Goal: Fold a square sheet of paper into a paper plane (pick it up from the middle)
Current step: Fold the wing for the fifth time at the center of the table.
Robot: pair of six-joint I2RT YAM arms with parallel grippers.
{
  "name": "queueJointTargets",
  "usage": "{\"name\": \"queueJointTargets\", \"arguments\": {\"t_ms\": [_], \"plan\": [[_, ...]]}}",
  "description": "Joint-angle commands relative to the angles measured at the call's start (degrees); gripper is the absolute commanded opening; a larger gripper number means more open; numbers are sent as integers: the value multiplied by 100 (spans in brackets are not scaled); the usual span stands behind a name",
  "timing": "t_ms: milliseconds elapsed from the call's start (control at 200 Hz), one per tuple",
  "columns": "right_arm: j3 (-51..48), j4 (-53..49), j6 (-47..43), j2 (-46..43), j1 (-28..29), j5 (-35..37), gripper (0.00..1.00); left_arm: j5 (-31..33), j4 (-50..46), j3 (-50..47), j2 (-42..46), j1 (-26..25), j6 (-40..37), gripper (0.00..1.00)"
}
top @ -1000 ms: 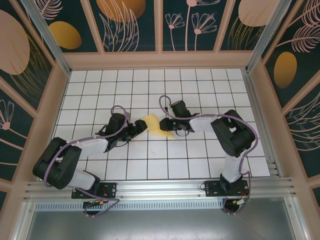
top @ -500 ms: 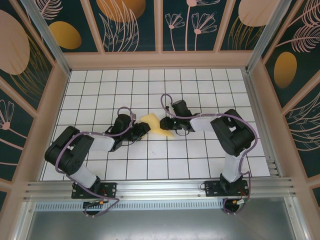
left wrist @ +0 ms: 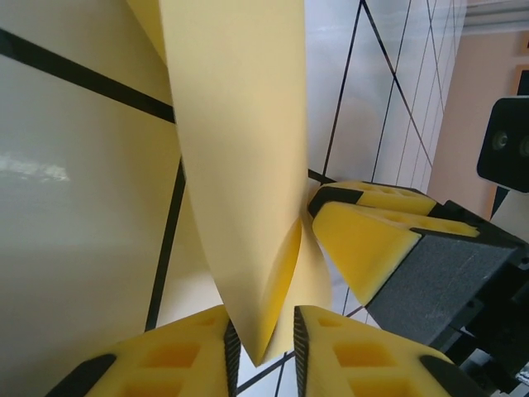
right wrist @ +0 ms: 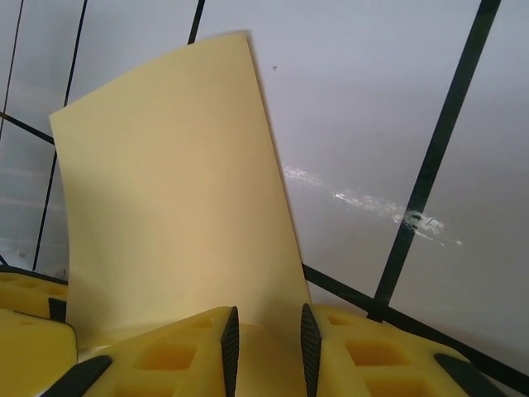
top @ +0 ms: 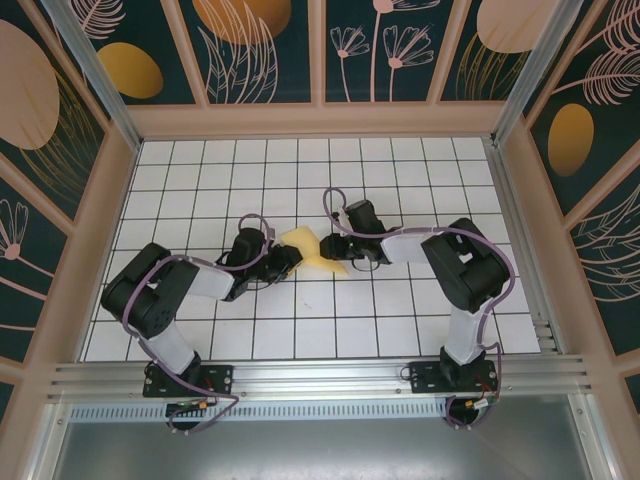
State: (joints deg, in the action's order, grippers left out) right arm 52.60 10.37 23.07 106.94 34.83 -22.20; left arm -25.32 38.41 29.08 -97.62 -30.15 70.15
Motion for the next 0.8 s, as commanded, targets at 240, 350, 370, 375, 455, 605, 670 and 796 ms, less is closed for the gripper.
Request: {"name": "queueJointTargets", "arguments": {"t_ms": [240, 350, 370, 375, 455, 605, 670, 796], "plan": [[-489, 868, -364, -901, -24, 470, 33, -10, 131, 196, -177, -39, 16, 4], [-804, 1225, -934, -1355, 64, 644, 39, 94, -148, 236, -90, -43, -32, 2], [-835, 1226, -1048, -1406, 81, 661, 39, 98, -193, 238, -90, -39, -26, 2], [-841, 1224, -1075, -1418, 88, 667, 39, 102, -207, 238, -95, -41, -22, 2], [-1136, 1454, -1658, -1633, 274, 869, 41, 77, -312, 272, 101, -43, 32, 1], [-1530, 1723, -2526, -1804, 565, 972, 40, 123, -563, 333, 264, -43, 153, 1], [-1574, 1753, -2815, -1754, 684, 1039, 38, 137, -717, 373, 337, -43, 159, 1], [-1691, 1923, -3289, -1679, 913, 1095, 36, 199, -886, 396, 436, -37, 179, 1]]}}
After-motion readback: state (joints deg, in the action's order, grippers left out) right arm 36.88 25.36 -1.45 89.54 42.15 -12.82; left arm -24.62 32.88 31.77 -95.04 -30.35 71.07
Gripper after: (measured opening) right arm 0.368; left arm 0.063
